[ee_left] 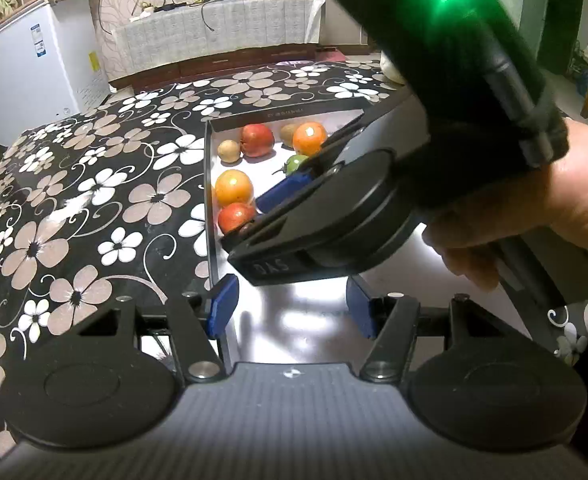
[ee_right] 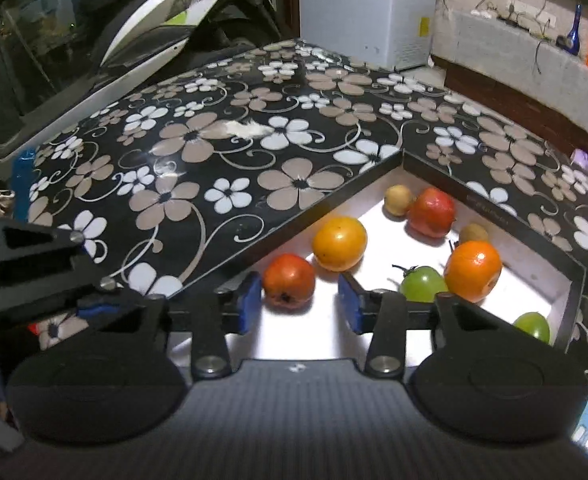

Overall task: Organize fruits
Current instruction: 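Grasp a red tomato in the tray with the right tool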

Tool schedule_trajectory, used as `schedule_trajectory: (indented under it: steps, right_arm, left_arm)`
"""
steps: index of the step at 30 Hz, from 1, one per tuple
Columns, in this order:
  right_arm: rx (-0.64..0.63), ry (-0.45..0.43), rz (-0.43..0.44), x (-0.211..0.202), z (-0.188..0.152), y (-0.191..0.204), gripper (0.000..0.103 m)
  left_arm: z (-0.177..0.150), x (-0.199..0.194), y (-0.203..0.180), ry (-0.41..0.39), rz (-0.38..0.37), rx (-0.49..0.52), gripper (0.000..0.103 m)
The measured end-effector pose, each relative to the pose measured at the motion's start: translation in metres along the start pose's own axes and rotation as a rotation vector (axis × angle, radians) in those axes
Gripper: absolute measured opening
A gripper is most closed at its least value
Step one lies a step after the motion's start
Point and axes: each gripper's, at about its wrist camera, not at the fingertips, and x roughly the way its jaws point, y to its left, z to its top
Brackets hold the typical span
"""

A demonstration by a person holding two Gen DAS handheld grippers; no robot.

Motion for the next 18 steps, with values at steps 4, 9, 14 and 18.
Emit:
schedule_trajectory:
  steps: [4, 9, 14, 18]
  right_arm:
    - [-0.014, 0.029, -0.004, 0.004, -0.001, 0.002, 0.031]
    - [0.047, -0.003, -0.004, -0.009, -0.003, -0.009, 0.031]
    - [0.097, -0.037, -0.028, -0.032, -0.007, -0.025, 0.031]
    - [0.123, -0.031, -0.076, -0.044, -0.014, -0.038, 0.031]
  left_arm:
    - [0.002, 0.001, 0.0, 0.005, -0.003, -0.008, 0.065]
    - [0.007, 0.001, 0.001, -0.008, 0.003, -0.026, 0.065]
    - [0.016, 0.009, 0.002, -0.005, 0.03, -0.048, 0.065]
    - [0.025, 0.017, 0.004, -0.007, 0.045, -0.075, 0.065]
